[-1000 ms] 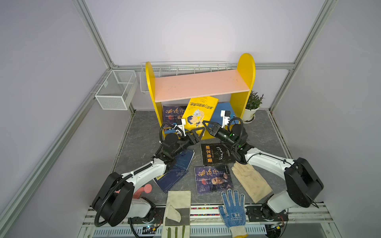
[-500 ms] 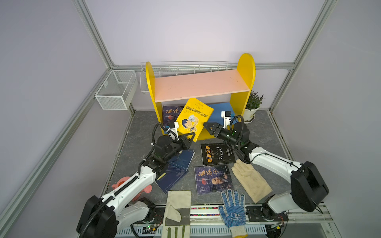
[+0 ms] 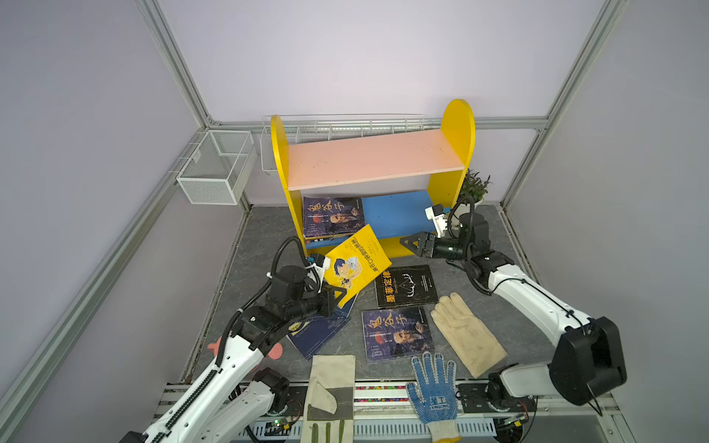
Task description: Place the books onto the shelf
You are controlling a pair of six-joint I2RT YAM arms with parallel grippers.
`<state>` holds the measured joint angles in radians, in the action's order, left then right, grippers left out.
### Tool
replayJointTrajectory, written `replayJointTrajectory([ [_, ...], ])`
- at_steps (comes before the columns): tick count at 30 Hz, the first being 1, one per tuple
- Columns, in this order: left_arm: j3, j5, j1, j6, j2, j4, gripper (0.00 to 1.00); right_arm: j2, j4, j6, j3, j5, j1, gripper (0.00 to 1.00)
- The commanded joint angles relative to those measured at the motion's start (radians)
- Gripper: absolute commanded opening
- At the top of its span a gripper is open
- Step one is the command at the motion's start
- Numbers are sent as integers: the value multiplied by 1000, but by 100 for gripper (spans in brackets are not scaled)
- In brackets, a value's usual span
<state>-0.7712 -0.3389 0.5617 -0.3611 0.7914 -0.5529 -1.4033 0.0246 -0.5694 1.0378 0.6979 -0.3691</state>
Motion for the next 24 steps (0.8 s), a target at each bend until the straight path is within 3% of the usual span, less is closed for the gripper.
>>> replayJointTrajectory([
  [1,-76,-89,-5,86,-25,0,0,-27,-64,62,8,85,-28,69],
  [11,-131,-168,-6,119,-32,-9,0,-64,-53,82,29,191,-96,65],
  [14,-131,-169,-6,119,-32,-4,0,-55,-18,66,14,221,-95,59],
  [19,-116,-153,-8,122,-30,14,0,-47,159,-46,-23,338,-99,40],
  [24,-117,-98,-8,108,-4,45,0,-26,187,-57,-31,350,-106,13],
])
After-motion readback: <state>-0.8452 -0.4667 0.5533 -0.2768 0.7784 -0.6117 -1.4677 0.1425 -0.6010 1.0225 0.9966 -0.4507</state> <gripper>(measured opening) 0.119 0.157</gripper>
